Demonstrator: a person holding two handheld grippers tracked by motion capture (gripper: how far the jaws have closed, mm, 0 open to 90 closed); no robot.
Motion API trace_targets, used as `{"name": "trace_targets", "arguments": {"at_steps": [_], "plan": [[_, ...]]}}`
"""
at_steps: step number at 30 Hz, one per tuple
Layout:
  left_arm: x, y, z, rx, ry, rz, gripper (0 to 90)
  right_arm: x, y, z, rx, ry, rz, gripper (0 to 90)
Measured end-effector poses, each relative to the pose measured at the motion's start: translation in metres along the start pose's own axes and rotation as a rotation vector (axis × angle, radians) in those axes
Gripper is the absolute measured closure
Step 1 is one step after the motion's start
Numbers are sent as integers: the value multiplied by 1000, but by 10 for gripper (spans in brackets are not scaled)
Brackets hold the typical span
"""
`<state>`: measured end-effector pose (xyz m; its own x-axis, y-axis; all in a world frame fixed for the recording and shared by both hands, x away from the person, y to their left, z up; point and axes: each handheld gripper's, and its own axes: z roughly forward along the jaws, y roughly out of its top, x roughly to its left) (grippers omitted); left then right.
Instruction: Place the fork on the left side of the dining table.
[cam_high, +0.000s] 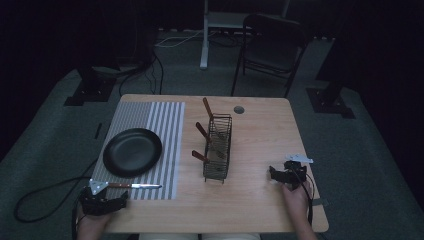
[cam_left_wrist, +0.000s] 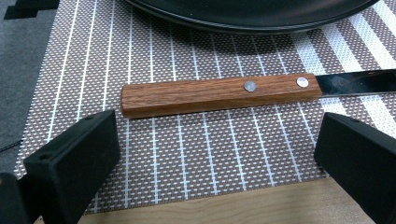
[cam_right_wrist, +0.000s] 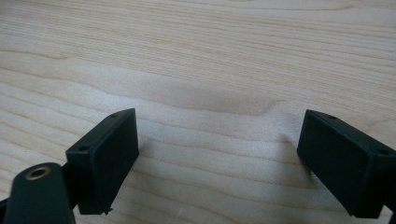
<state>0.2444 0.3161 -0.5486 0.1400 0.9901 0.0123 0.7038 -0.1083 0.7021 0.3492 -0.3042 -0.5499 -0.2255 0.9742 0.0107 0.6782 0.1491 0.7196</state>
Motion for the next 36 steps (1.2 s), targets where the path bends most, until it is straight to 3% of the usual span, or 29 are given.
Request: {"name": "trace_targets", "arguments": {"at_steps": [15, 23, 24, 27, 29, 32, 36], "plan": [[1, 0, 0, 4, -9, 9, 3, 1, -6, -7, -2, -15, 15, 126], [7, 4, -1, 26, -36, 37, 23, 0, -7, -7, -2, -15, 14, 126], [9, 4, -3, 27, -54, 24, 36, 1, -7, -7, -2, -15, 14, 126], [8, 4, -4, 33, -65, 37, 37, 0, -7, -7, -2, -15, 14, 126], [8, 5, -6, 46, -104, 35, 36, 1, -7, -7, -2, -15, 14, 126], [6, 6, -6, 68, -104, 70, 37, 1, -7, -7, -2, -15, 14, 126], [6, 7, -7, 73, -110, 70, 37, 1, -7, -7, -2, -15, 14, 126]]}}
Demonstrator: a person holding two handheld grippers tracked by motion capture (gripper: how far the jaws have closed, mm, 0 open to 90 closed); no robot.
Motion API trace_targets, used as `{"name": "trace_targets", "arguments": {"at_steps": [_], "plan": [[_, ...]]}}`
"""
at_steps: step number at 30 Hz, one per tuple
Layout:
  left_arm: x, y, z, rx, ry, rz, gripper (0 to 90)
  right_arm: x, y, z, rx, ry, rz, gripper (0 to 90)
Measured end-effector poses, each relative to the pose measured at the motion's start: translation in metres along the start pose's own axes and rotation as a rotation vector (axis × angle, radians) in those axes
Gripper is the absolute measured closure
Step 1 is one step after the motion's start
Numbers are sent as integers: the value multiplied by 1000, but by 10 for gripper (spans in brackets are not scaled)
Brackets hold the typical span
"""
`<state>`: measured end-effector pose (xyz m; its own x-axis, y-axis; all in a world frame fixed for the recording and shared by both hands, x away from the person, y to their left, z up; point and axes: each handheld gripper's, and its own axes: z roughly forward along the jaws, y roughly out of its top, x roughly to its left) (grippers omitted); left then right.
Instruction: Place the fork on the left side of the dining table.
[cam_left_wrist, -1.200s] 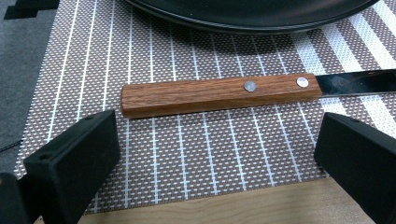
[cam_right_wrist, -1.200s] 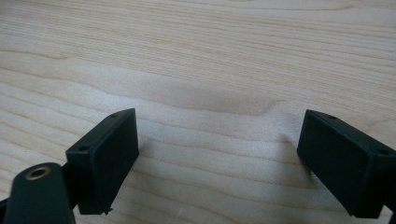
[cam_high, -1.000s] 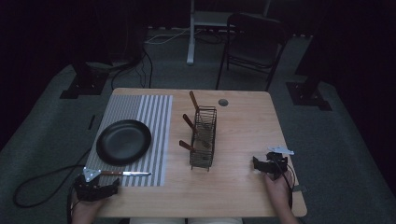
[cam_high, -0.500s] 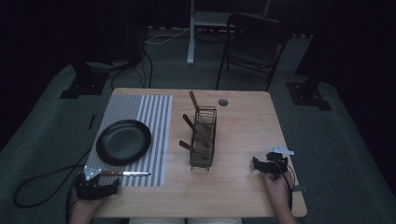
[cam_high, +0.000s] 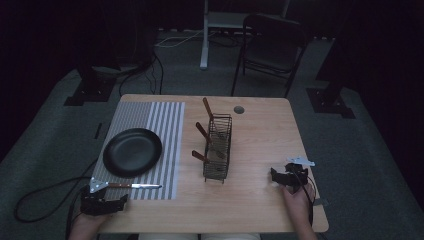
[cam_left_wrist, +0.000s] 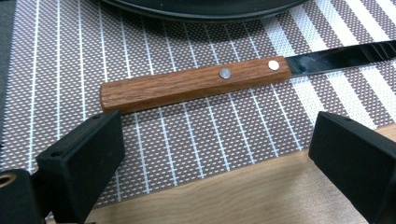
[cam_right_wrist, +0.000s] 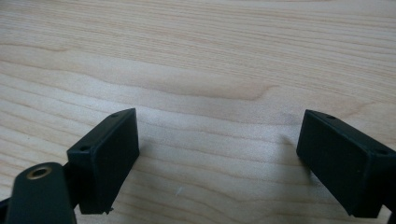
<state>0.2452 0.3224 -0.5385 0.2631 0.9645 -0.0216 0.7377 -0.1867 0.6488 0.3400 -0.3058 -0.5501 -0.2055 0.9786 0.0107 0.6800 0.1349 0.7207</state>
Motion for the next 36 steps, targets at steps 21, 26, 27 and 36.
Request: {"name": "trace_targets", "arguments": {"at_steps": [21, 26, 27, 36], "plan": [[-10, 52, -6, -44, -64, 84, 37, 0, 0, 0, -1, 0, -2, 127], [-16, 70, -4, -45, -132, 75, 37, 0, 0, 0, -1, 0, -1, 127], [-18, 74, -3, -44, -134, 83, 37, 0, 0, 0, -1, 0, -2, 126], [-30, 105, -3, -78, -160, 129, 37, 0, 0, 0, -1, 0, -2, 126]]}}
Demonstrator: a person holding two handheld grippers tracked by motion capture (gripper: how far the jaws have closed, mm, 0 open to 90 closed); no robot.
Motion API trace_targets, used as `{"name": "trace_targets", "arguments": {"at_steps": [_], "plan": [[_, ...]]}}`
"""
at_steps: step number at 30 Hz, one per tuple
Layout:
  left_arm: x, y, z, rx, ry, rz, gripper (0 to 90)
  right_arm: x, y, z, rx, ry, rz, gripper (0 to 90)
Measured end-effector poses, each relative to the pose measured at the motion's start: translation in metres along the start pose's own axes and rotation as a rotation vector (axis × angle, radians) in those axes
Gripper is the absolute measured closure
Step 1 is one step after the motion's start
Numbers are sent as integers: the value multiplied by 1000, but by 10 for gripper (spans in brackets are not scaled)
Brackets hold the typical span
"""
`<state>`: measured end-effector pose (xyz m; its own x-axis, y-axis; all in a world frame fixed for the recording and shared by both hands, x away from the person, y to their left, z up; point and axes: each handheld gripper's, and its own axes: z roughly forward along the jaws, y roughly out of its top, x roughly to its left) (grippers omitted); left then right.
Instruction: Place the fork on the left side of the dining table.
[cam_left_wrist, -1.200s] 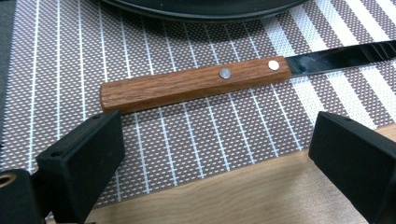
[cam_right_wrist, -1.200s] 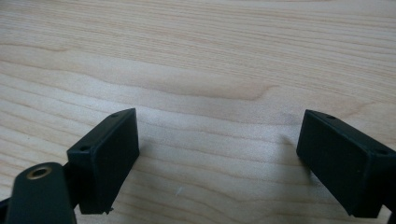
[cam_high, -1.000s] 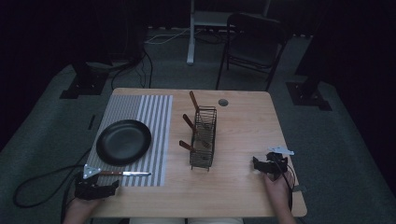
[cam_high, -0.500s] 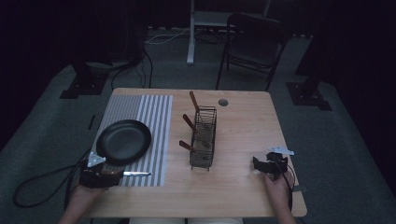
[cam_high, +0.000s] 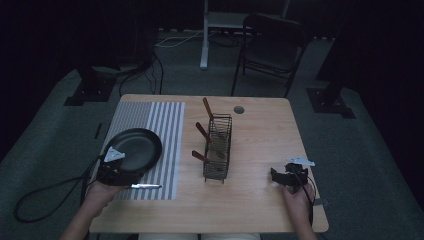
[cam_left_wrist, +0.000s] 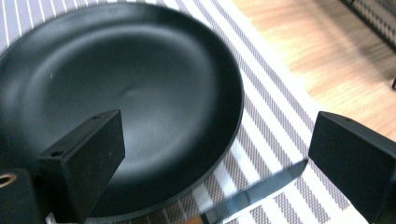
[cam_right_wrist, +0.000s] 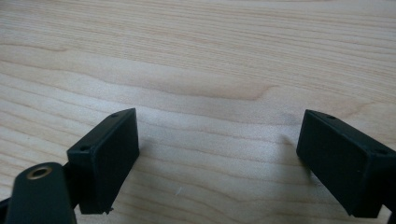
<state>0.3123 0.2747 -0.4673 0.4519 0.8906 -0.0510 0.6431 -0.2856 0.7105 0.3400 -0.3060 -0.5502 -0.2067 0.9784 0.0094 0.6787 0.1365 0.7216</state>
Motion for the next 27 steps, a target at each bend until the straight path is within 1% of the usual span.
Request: {"name": "trace_targets", "arguments": {"at_steps": [3, 6, 8, 10, 12, 16, 18, 19, 21, 22, 25, 27], "plan": [[-3, 10, 4, -16, -7, 8, 37, 0, 0, 0, 0, 0, 0, 126], [-7, 20, 9, -28, -25, 9, 37, 0, 0, 0, 0, 0, 0, 126], [-11, 27, 12, -31, -28, 24, 38, 0, 0, 0, 0, 0, 0, 126], [-14, 33, 15, -30, -41, 31, 38, 0, 0, 0, 0, 0, 1, 127], [-18, 39, 19, -24, -41, 55, 37, 0, 0, 0, 0, 0, 0, 127], [-24, 51, 26, -24, -54, 75, 38, 0, 0, 0, 0, 0, 0, 126], [-27, 57, 29, -29, -71, 78, 38, 0, 0, 0, 0, 0, -1, 126], [-29, 61, 30, -34, -74, 83, 38, 0, 0, 0, 0, 0, -1, 127], [-31, 68, 31, -61, -103, 87, 38, 0, 0, 0, 0, 0, 1, 127], [-32, 72, 32, -68, -108, 92, 38, 0, 0, 0, 0, 0, -1, 126], [-37, 84, 33, -83, -120, 109, 38, 0, 0, 0, 0, 0, -1, 126], [-39, 92, 34, -85, -117, 119, 38, 0, 0, 0, 0, 0, 1, 126]]}}
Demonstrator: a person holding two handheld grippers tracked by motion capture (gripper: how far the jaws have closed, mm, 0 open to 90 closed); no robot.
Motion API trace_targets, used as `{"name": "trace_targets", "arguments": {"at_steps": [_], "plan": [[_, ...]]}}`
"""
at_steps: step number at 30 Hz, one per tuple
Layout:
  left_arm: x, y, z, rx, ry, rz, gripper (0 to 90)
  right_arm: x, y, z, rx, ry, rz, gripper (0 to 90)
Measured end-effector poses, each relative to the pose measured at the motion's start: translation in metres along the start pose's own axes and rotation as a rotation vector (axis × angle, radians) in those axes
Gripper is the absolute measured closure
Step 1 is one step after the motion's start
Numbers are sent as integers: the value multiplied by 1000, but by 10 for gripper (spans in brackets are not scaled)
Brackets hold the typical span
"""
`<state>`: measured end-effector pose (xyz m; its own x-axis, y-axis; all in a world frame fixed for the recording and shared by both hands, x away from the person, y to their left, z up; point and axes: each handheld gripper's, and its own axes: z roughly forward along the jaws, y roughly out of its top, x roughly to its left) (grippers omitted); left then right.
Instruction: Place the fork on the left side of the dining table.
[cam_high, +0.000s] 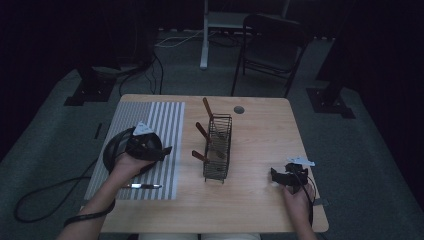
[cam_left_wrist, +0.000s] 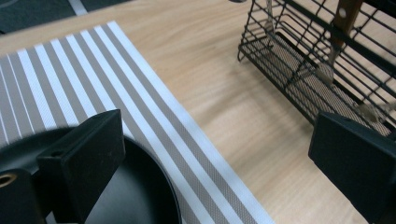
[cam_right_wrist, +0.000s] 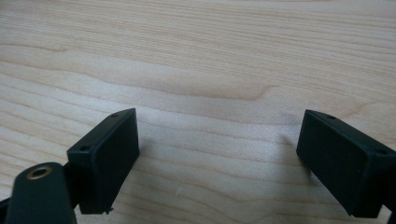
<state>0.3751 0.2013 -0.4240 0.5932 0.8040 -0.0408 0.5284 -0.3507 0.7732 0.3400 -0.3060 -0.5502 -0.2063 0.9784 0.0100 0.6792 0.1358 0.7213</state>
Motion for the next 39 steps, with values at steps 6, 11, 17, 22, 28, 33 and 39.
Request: {"name": "trace_targets", "arguments": {"at_steps": [6, 11, 17, 22, 28, 33, 39], "plan": [[-1, 22, 8, -15, -6, 10, 38, 0, 0, 0, 0, 0, -1, 126], [-4, 40, 23, -18, -10, 15, 38, 0, 0, 0, 0, 0, 0, 126], [-5, 62, 37, -20, 0, 11, 38, 0, 0, 0, 0, 0, 0, 126], [-4, 80, 44, -17, 7, 2, 39, 0, 0, 0, 0, 0, -1, 127], [-5, 97, 55, -5, -2, 1, 39, 0, 0, 0, 0, 0, 0, 126], [-8, 107, 64, -10, -22, -6, 69, 0, 0, 0, 0, 0, 0, 126], [-10, 120, 78, -20, -38, -39, 70, 0, 0, 0, 0, 0, 0, 126]]}}
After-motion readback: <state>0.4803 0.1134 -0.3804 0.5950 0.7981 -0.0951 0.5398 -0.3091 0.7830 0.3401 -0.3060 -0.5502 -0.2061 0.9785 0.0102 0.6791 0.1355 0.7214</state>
